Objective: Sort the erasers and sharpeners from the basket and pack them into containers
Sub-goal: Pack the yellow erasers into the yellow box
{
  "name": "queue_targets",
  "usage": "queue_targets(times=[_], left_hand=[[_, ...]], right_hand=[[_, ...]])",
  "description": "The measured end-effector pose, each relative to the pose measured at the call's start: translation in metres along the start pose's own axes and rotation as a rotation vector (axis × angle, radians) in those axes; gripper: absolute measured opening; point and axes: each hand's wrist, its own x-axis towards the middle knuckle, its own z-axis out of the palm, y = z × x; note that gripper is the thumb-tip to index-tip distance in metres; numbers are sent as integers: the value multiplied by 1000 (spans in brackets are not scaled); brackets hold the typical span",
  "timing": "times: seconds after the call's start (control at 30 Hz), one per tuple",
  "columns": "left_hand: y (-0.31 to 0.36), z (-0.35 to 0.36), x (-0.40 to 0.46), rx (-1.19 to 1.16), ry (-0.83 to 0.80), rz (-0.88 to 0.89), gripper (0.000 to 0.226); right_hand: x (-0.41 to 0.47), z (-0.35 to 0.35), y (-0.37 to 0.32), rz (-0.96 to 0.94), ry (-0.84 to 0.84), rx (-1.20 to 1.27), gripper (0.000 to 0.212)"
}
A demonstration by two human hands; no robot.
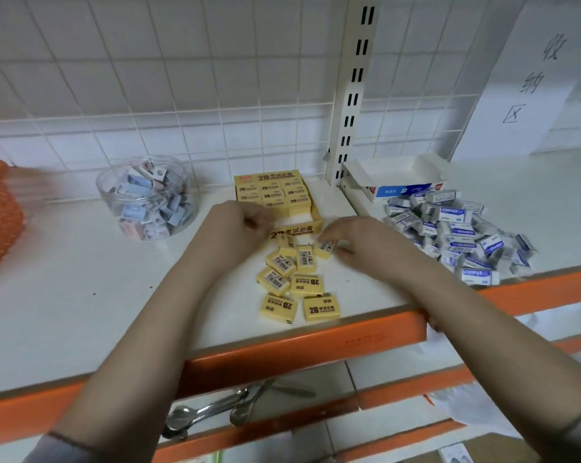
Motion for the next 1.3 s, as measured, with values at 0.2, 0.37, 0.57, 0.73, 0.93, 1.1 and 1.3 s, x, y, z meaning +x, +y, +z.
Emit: queue_targets(times=[0.2, 0.37, 0.57, 0.73, 0.93, 1.1, 1.3], left_hand=[[-8, 3, -52, -68, -12, -66, 12], [-9, 8, -83, -134, -44, -68, 14], [-7, 9, -94, -69, -139, -35, 39], [-3, 9, -93, -26, -119, -48, 42], [-1, 12, -98, -55, -50, -77, 34], [-1, 12, -100, -57, -34, -97, 36], [2, 0, -99, -296, 142, -109, 25]], right_hand=[[10, -7, 9, -114, -71, -7, 40], [12, -5, 12, -109, -68, -15, 37], [10, -3, 12, -49, -91, -89, 41], [2, -3, 7, -26, -27, -91, 40], [-10, -7, 1, 23, 231, 237, 32], [-20, -18, -18, 95, 344, 654, 21], [-26, -27, -32, 167, 367, 1114, 22]])
